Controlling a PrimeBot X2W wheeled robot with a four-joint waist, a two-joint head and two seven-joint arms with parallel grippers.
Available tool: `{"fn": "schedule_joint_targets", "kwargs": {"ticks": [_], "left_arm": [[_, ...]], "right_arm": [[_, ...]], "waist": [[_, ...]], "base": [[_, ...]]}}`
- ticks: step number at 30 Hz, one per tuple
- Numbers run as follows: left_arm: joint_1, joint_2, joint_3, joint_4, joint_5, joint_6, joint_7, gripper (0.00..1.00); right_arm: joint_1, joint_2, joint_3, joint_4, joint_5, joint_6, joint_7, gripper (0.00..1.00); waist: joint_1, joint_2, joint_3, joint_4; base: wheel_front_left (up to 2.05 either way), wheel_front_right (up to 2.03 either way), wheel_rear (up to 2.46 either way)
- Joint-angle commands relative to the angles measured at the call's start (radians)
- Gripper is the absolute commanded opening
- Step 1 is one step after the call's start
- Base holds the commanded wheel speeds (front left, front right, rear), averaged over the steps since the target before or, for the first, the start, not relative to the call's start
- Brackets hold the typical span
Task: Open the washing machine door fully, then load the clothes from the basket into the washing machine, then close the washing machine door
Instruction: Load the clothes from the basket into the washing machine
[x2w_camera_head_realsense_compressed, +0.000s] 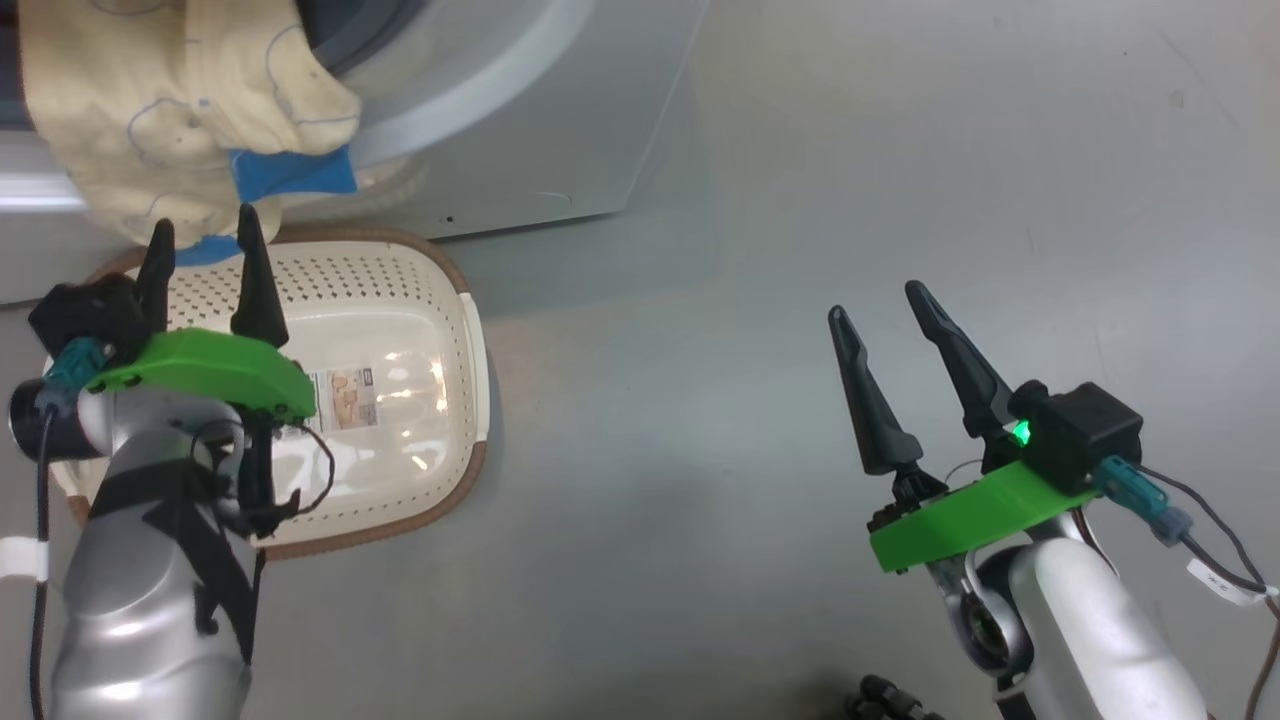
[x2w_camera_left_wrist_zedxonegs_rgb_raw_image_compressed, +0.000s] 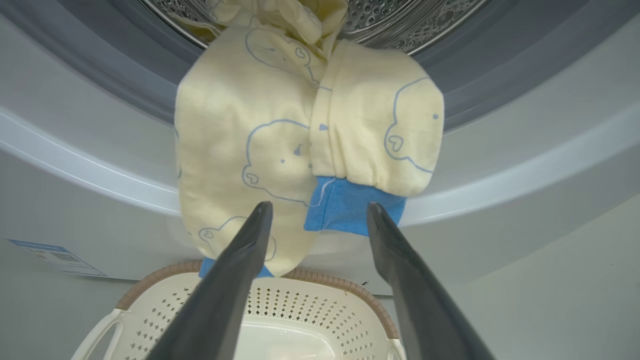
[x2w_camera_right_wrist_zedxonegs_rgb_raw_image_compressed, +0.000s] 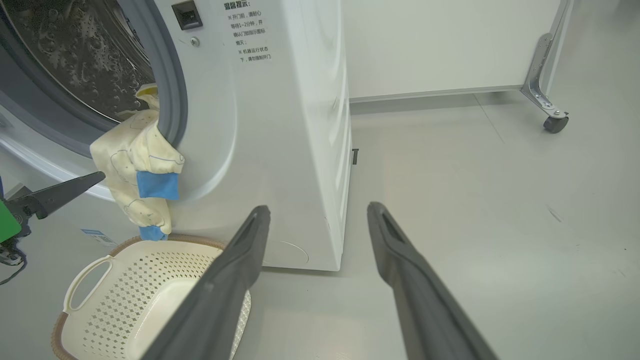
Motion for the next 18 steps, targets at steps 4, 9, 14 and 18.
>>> {"fn": "schedule_joint_targets", "kwargs": {"ticks": [4,9,14,18], "left_arm": [[-0.085,0.032,0.009,0.051,0.014,0.017,0.002,1.0],[-0.163,0.026,0.017,0.128,-0.002,0.035,0.003,1.0],[-0.224,0.026,0.021,0.192,-0.014,0.04,-0.008,1.0],[-0.261,0.025,0.023,0.236,-0.023,0.043,-0.018,1.0]], "right_arm": [[-0.026,-0.006,0.022,-0.037,0.012,0.002,-0.006,1.0],[-0.036,-0.006,0.026,-0.042,0.012,0.002,-0.006,1.0],[-0.045,-0.006,0.028,-0.044,0.009,0.002,-0.006,1.0],[-0.049,-0.006,0.028,-0.045,0.007,0.002,-0.006,1.0]], "waist": [[-0.0001,0.0,0.031,-0.009],[-0.0001,0.0,0.057,-0.013],[-0.0001,0.0,0.081,-0.018],[-0.0001,0.0,0.096,-0.02]], "base": [[0.0,0.0,0.0],[0.0,0.0,0.0],[0.0,0.0,0.0],[0.0,0.0,0.0]]}}
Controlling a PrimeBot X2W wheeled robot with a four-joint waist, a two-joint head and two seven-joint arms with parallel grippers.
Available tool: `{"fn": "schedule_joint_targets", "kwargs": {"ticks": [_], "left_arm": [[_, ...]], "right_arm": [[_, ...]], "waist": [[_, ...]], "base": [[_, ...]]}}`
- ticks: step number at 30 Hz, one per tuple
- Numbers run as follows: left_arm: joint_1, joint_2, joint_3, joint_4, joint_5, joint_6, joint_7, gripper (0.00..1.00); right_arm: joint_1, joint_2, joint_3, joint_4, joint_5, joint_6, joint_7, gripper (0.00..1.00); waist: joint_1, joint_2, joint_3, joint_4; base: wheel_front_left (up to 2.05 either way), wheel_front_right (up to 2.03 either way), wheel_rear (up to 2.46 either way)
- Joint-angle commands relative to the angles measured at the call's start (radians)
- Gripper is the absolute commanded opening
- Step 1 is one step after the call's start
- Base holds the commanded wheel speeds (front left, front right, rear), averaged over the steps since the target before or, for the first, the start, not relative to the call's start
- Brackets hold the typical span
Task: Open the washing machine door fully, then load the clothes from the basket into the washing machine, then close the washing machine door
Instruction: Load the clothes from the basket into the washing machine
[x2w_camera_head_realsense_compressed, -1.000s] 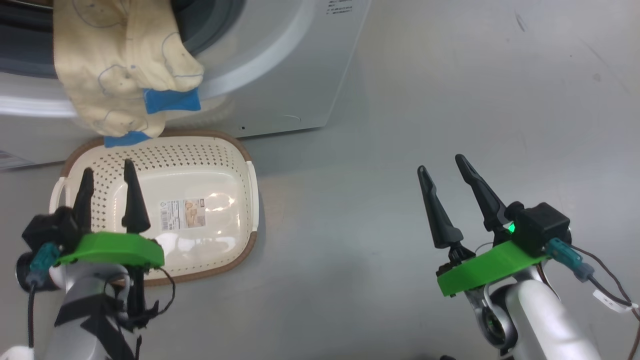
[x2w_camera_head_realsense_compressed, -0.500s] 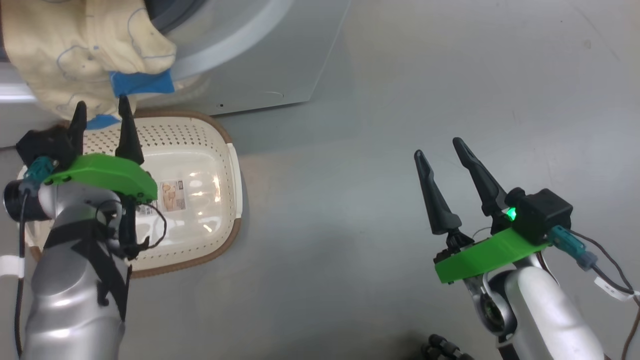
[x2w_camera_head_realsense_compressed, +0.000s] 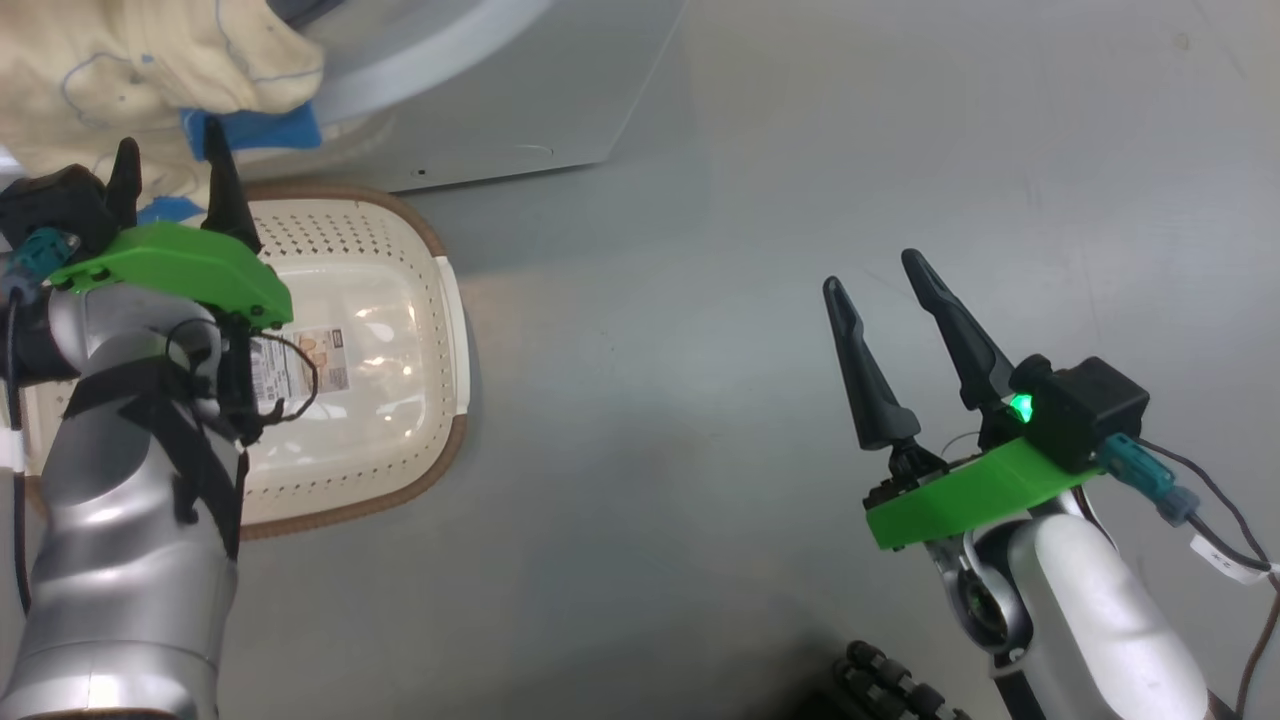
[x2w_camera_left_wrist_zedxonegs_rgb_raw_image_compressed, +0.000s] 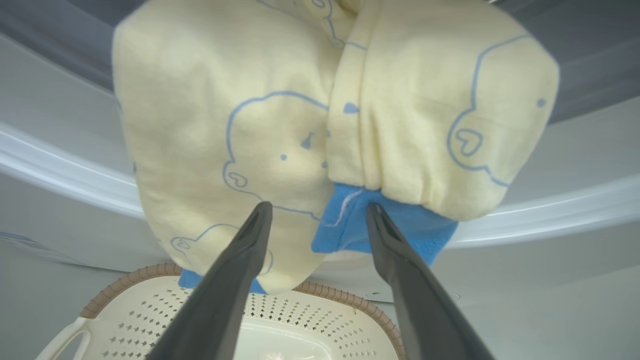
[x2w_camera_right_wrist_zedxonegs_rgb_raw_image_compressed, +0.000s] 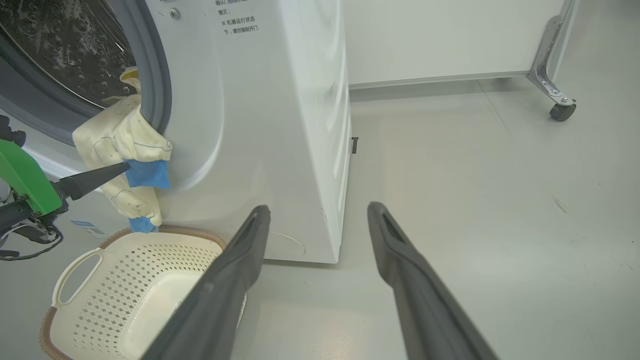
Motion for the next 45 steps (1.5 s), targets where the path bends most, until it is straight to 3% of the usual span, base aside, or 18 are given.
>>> {"fn": "schedule_joint_targets", "kwargs": {"ticks": [1,22,34,35,36,37,40,43,45], "left_arm": [[-0.023,0.027,0.022,-0.007,-0.005,0.006,-0.013,1.0],[-0.154,0.062,0.022,0.078,-0.011,0.025,-0.053,1.0],[-0.163,0.059,0.049,-0.076,0.007,0.054,-0.056,1.0],[-0.16,0.057,0.052,-0.092,0.009,0.054,-0.056,0.94],[-0.157,0.054,0.054,-0.11,0.012,0.055,-0.056,0.78],[-0.153,0.05,0.056,-0.127,0.014,0.056,-0.056,0.68],[-0.142,0.037,0.059,-0.16,0.019,0.053,-0.056,0.46],[-0.129,0.027,0.06,-0.185,0.025,0.047,-0.056,0.15],[-0.121,0.021,0.058,-0.192,0.026,0.045,-0.056,0.0]], "right_arm": [[-0.01,-0.006,0.021,-0.032,-0.001,0.002,-0.006,1.0],[-0.025,-0.006,0.055,-0.04,-0.009,0.002,-0.006,1.0],[-0.03,-0.006,0.06,-0.037,-0.006,0.002,-0.006,1.0],[-0.03,-0.006,0.059,-0.037,-0.005,0.002,-0.006,1.0],[-0.031,-0.006,0.059,-0.038,-0.005,0.002,-0.006,1.0],[-0.031,-0.006,0.059,-0.038,-0.005,0.002,-0.006,1.0],[-0.031,-0.006,0.057,-0.036,-0.007,0.002,-0.006,1.0],[-0.034,-0.006,0.056,-0.035,-0.006,0.002,-0.006,1.0],[-0.034,-0.006,0.053,-0.036,-0.007,0.002,-0.006,1.0]], "waist": [[-0.0001,0.0,0.007,-0.001],[-0.0001,0.0,0.086,-0.015],[-0.0001,0.0,0.11,-0.016],[-0.0001,0.0,0.11,-0.016],[-0.0001,0.0,0.11,-0.015],[-0.0001,0.0,0.11,-0.013],[-0.0001,0.0,0.108,-0.008],[-0.0001,0.0,0.104,-0.004],[-0.0001,0.0,0.103,-0.001]], "base": [[0.0,0.0,0.0],[0.0,0.0,0.0],[0.0,0.0,0.0],[0.0,0.0,0.0],[0.0,0.0,0.0],[0.0,0.0,0.0],[0.0,0.0,0.0],[0.0,0.0,0.0],[0.0,0.0,0.0]]}}
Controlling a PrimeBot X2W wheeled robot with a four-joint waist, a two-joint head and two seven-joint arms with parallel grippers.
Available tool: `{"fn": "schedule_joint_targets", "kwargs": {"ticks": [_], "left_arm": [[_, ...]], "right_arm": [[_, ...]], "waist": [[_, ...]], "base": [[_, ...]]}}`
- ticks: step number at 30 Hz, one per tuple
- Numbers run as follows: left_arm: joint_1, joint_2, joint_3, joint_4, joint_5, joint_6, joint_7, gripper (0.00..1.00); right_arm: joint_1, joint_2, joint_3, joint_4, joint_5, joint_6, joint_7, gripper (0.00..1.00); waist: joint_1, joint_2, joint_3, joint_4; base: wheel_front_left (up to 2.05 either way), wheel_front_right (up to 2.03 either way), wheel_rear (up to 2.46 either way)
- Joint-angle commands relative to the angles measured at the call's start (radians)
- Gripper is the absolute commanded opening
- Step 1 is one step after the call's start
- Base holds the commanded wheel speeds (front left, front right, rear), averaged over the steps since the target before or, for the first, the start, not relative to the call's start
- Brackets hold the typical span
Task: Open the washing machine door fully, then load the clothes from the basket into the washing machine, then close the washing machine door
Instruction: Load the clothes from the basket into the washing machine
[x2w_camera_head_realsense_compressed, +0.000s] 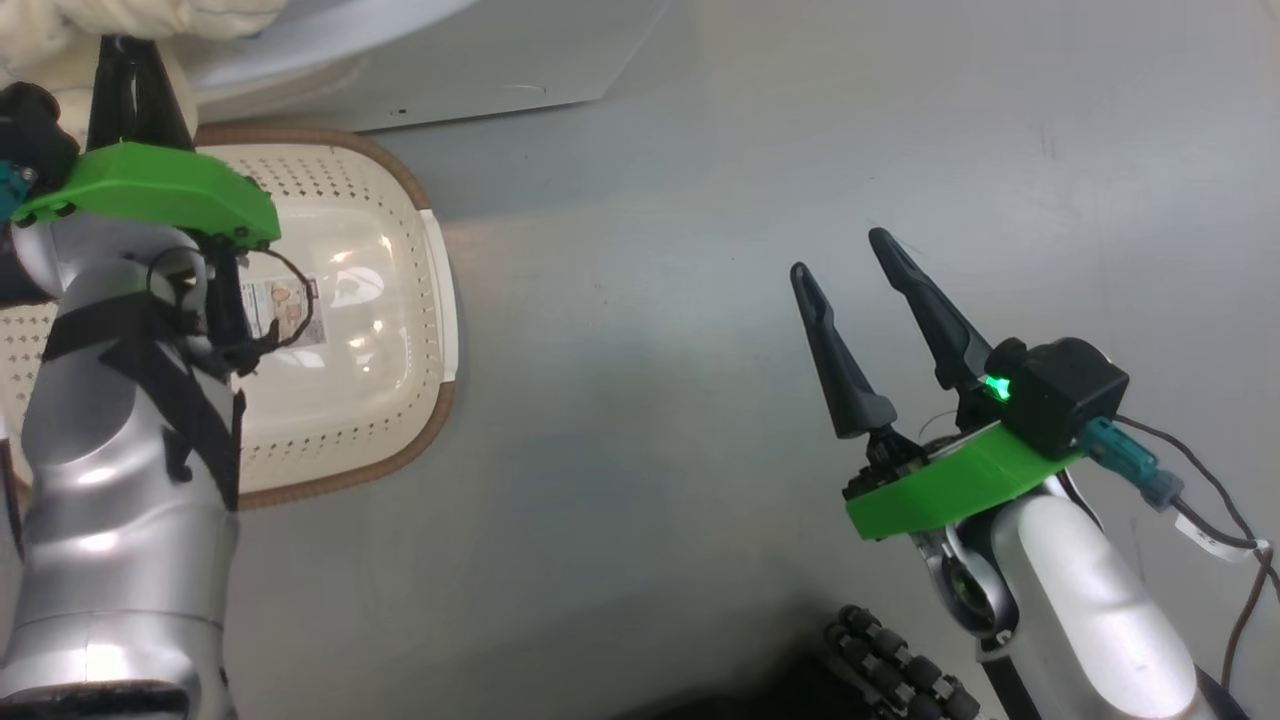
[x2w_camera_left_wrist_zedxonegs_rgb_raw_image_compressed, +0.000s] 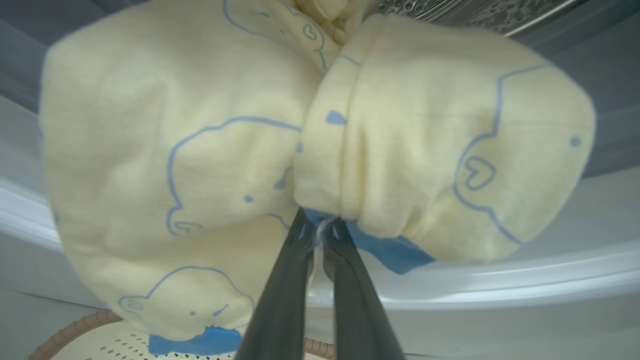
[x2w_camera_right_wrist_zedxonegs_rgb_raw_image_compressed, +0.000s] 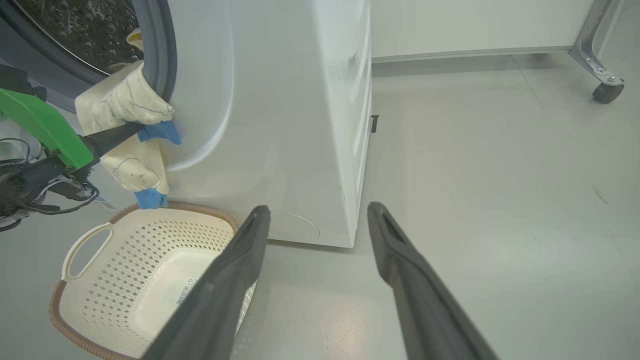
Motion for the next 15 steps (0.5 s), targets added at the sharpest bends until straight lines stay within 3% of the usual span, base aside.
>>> {"fn": "schedule_joint_targets", "kwargs": {"ticks": [1,15], "left_arm": [[-0.055,0.037,0.029,-0.08,0.006,-0.001,-0.016,0.0],[-0.007,0.017,0.018,-0.112,0.001,-0.024,-0.016,0.0]], "right_arm": [[0.006,-0.006,0.01,-0.026,0.001,0.002,-0.006,1.0],[0.005,-0.006,0.003,-0.027,-0.004,0.002,-0.006,1.0]], "waist": [[-0.0001,0.0,-0.001,0.003],[-0.0001,0.0,-0.01,0.024]], "base": [[0.0,0.0,0.0],[0.0,0.0,0.0]]}}
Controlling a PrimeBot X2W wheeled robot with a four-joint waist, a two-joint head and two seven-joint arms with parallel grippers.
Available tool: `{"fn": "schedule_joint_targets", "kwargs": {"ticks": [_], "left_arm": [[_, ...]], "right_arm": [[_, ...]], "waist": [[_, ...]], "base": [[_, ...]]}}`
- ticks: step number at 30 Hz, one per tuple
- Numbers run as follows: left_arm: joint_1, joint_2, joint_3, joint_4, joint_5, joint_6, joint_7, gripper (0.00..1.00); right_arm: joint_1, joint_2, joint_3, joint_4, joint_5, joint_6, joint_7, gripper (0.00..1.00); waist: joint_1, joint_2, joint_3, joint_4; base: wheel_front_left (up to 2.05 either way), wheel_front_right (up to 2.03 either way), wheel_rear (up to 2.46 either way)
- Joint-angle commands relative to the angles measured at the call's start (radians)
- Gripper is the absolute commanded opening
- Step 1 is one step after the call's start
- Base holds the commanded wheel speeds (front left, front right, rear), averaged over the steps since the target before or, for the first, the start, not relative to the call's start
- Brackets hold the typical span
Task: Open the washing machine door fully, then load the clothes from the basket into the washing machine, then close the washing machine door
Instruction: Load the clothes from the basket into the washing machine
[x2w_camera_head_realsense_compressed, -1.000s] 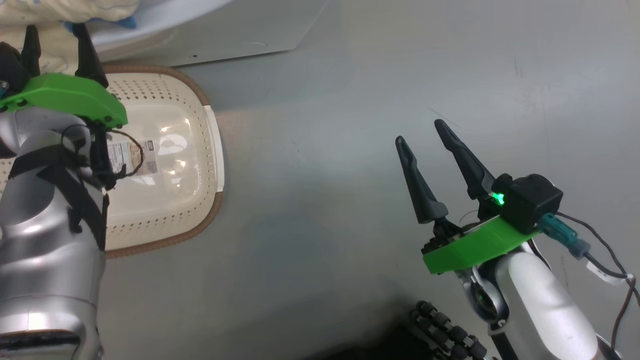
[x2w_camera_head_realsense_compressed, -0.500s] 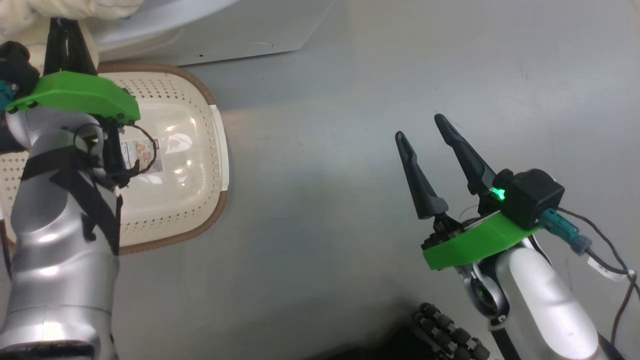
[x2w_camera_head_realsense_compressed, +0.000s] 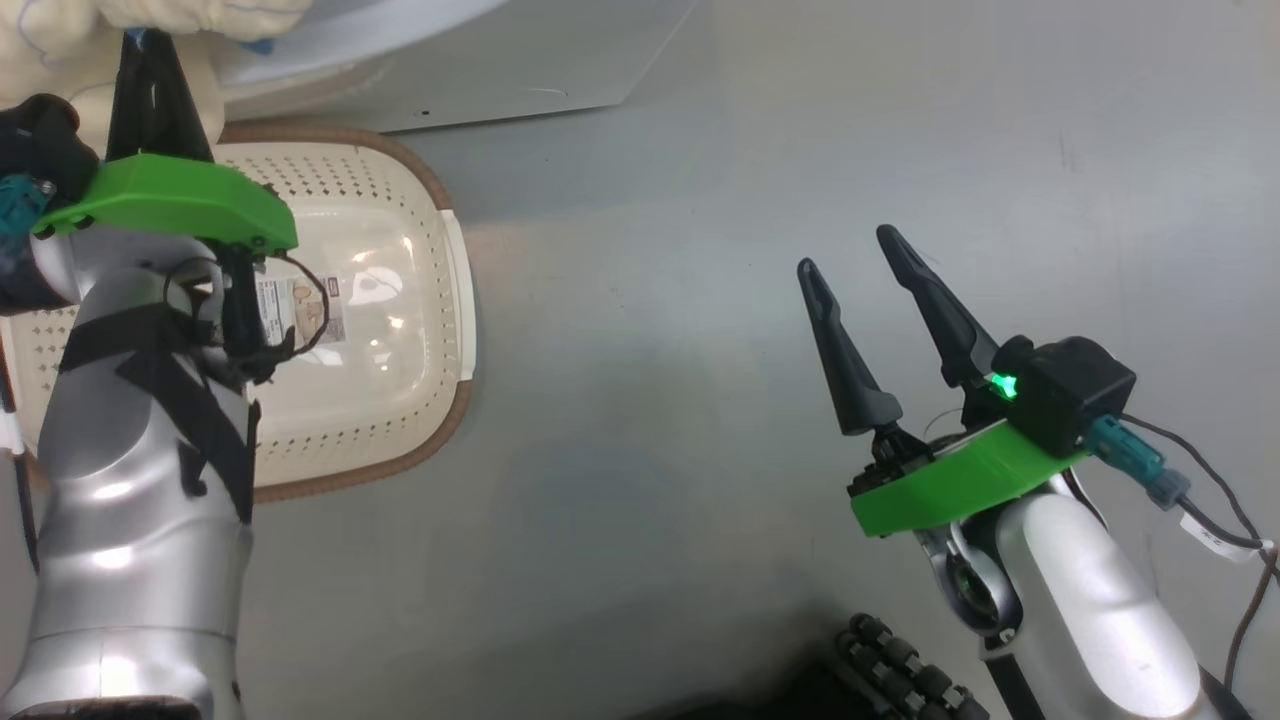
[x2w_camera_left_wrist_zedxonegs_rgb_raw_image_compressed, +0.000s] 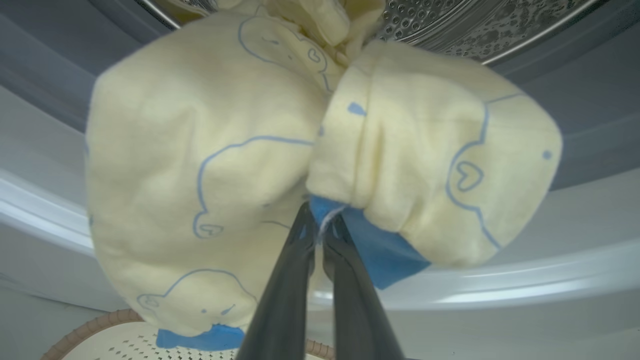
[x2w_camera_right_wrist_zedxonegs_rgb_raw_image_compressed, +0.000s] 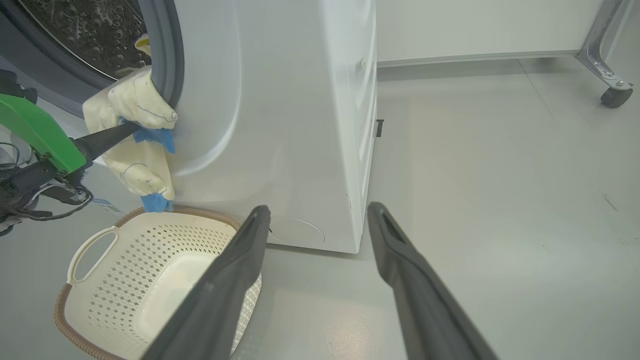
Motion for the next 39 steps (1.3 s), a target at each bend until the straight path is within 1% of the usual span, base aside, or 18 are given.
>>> {"fn": "schedule_joint_targets", "kwargs": {"ticks": [1,8,14,18,23,30,39], "left_arm": [[-0.028,0.031,0.019,-0.083,0.002,-0.002,-0.017,0.0],[0.001,0.023,-0.002,-0.135,0.005,-0.006,-0.017,0.0],[0.007,0.028,-0.012,-0.176,0.004,-0.004,-0.011,0.0],[-0.006,0.048,-0.017,-0.195,0.01,-0.001,0.013,0.0],[-0.063,0.085,-0.026,-0.199,0.025,0.005,0.053,0.0],[-0.176,0.13,-0.037,-0.145,0.049,0.019,0.088,0.0],[-0.312,0.189,-0.047,0.018,0.074,0.032,0.079,0.0]], "right_arm": [[0.005,-0.006,0.012,-0.027,-0.003,0.002,-0.006,1.0],[0.008,-0.006,0.012,-0.025,-0.002,0.002,-0.006,1.0],[0.011,-0.006,0.017,-0.023,0.003,0.002,-0.006,1.0],[0.014,-0.006,0.027,-0.022,0.012,0.002,-0.006,1.0],[0.022,-0.006,0.041,-0.02,0.023,0.002,-0.006,1.0],[0.038,-0.006,0.063,-0.013,0.037,0.002,-0.006,1.0],[0.066,-0.006,0.091,-0.006,0.053,0.002,-0.006,1.0]], "waist": [[0.0,0.0,-0.003,0.001],[0.0,0.0,-0.015,0.008],[0.0,0.0,-0.027,0.005],[0.0,0.0,-0.036,-0.007],[0.0,0.0,-0.045,-0.024],[0.0,0.0,-0.06,-0.055],[0.0,0.0,-0.066,-0.108]], "base": [[0.0,0.0,0.0],[0.0,0.0,0.0],[0.0,0.0,0.0],[0.0,0.0,0.0],[0.0,0.0,0.0],[0.0,0.0,0.0],[0.0,0.0,0.0]]}}
